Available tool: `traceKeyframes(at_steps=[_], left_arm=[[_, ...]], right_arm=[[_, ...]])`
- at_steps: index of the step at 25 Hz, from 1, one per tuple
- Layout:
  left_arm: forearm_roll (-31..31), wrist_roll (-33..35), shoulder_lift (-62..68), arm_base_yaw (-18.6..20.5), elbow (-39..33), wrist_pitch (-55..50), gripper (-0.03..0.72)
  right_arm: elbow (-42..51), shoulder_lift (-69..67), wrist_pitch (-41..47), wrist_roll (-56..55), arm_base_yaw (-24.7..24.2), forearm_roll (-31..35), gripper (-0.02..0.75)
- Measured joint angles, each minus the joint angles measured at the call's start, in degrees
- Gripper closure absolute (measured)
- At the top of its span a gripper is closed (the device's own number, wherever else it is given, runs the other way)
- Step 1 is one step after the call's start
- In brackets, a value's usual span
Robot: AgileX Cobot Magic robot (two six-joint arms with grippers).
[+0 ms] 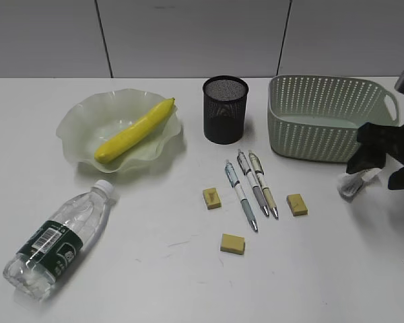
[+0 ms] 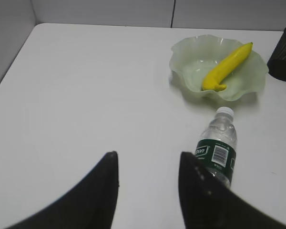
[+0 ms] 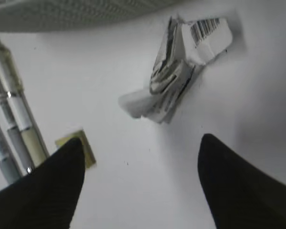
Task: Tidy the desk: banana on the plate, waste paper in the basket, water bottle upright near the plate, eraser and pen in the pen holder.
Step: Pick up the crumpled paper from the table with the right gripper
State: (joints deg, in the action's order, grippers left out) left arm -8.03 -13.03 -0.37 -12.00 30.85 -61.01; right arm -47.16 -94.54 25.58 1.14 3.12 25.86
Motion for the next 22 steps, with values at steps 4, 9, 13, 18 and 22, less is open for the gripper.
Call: traceKeyframes(at_steps=[4, 9, 13, 18, 22], left_arm=[[0.0, 0.0, 0.0, 0.0, 0.0, 0.1, 0.379], [0.0, 0.0, 0.0, 0.0, 0.0, 0.1, 0.379], [0.0, 0.0, 0.0, 0.0, 0.0, 0.1, 0.379], [0.0, 0.0, 0.0, 0.0, 0.0, 0.1, 0.379], [0.0, 0.0, 0.0, 0.0, 0.0, 0.1, 0.379]], right_arm=[[-1.5, -6.4, -5.3, -8.5, 1.6, -2.8, 0.161], [-2.0, -10.6, -11.4, -13.3, 1.9, -3.6, 0.174], [-2.0, -12.2, -13.8, -15.0, 1.9, -3.7, 0.354], [-1.5, -11.7, -12.4, -15.4, 1.9, -5.7, 0.706], [4.7, -3.2, -12.3, -15.8, 1.3, -9.0, 0.725]])
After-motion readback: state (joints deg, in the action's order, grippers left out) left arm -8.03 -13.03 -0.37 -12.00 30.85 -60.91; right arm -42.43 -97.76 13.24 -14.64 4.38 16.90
